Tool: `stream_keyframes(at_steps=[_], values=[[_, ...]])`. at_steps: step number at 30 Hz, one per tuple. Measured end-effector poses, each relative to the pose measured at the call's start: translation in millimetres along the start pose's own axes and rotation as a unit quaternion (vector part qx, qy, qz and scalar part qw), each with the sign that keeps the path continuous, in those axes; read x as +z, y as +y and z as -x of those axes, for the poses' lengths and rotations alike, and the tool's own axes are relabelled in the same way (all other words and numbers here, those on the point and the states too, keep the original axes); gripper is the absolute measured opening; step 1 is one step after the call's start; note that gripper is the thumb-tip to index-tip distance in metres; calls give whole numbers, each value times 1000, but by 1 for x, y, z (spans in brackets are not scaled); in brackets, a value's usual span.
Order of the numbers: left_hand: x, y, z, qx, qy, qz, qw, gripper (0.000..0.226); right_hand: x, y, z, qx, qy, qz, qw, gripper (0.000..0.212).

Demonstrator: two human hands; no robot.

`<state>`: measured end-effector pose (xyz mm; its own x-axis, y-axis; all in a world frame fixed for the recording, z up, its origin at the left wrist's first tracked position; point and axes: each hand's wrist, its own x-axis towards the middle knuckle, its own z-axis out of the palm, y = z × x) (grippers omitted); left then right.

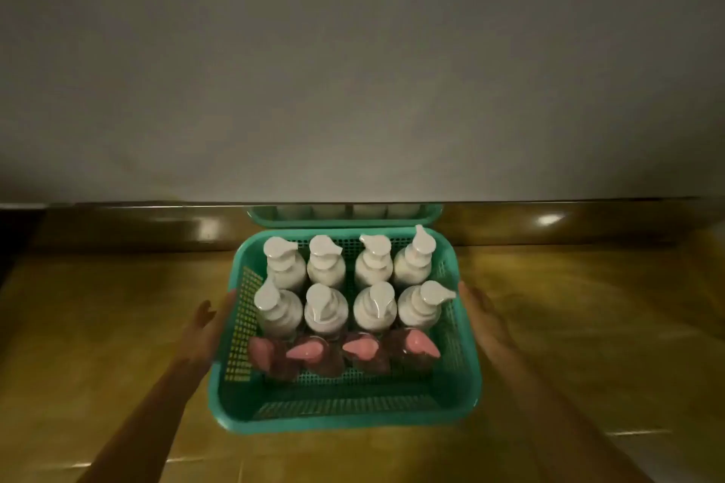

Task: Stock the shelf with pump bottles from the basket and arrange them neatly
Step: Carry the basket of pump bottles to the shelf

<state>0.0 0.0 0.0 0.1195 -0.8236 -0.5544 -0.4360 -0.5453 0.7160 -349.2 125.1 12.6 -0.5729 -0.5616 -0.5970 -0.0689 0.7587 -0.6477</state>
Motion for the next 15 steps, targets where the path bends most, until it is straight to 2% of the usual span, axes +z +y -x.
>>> stream_keyframes(at_steps=[2, 6, 11, 15], values=[[2, -9, -10, 31, 3, 4, 1000, 54, 9, 12, -10, 20, 11, -13, 1000, 53], [9, -21, -22, 73, 20, -13, 997, 32, 17, 25, -17, -13, 14, -41, 999, 44], [11, -27, -38, 106, 23, -39, 993, 33, 17, 26, -27, -41, 29, -43, 998, 25], [15, -30, -44, 120, 39, -33, 991, 27, 22, 30, -28, -59, 44, -50, 996, 26]])
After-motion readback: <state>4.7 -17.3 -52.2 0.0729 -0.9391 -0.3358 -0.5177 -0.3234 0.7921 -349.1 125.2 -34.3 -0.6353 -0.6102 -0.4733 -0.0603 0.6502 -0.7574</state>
